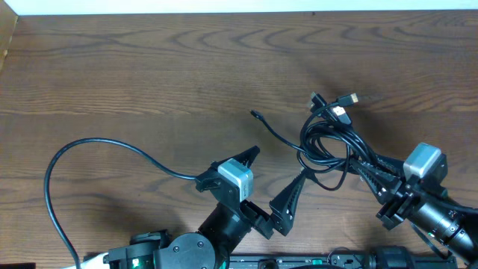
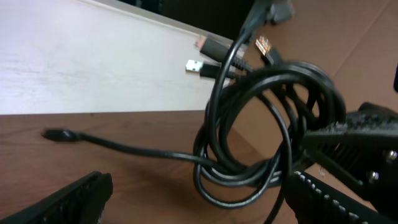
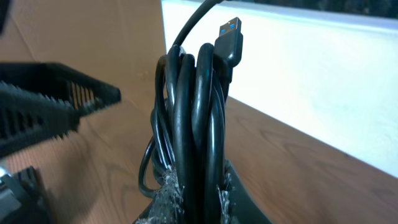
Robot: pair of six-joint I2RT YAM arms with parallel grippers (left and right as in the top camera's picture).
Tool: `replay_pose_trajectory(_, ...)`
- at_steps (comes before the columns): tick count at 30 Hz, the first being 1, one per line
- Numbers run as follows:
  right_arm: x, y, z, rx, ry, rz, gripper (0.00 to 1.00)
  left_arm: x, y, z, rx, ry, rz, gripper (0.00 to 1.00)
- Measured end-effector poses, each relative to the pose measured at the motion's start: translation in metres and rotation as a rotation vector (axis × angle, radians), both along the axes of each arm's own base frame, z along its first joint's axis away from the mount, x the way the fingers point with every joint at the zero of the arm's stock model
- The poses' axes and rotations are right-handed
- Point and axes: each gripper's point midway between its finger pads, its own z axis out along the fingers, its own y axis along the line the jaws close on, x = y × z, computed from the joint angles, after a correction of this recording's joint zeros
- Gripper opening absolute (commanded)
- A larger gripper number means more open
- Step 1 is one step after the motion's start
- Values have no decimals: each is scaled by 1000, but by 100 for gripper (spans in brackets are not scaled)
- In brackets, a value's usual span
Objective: Untangle cables
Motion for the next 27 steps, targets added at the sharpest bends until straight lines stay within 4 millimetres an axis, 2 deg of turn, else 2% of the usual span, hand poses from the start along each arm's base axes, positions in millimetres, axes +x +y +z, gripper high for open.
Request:
replay_pose_trajectory(14, -7, 9, 32, 99, -60, 69, 1, -3, -4, -1, -56, 55, -22, 93)
replay_pose_trajectory(17, -16, 15, 38, 99, -92, 132, 1, -3, -4, -1, -92, 88, -21, 94)
replay_pose_trajectory(20, -26, 21, 41, 96, -113, 199, 1, -3, -4, 1, -133, 115, -24, 99)
replay_pose_trajectory(24, -33, 25, 41, 95, -115, 248, 1, -4, -5, 6, -177, 131, -33, 100)
replay_pose_trajectory(25, -35, 26, 41, 95, -115, 259, 1, -4, -6, 7, -184, 133, -37, 98)
replay_pose_trajectory(27, -39, 28, 41, 94, -116, 285, 1, -6, -7, 8, -193, 137, -51, 85)
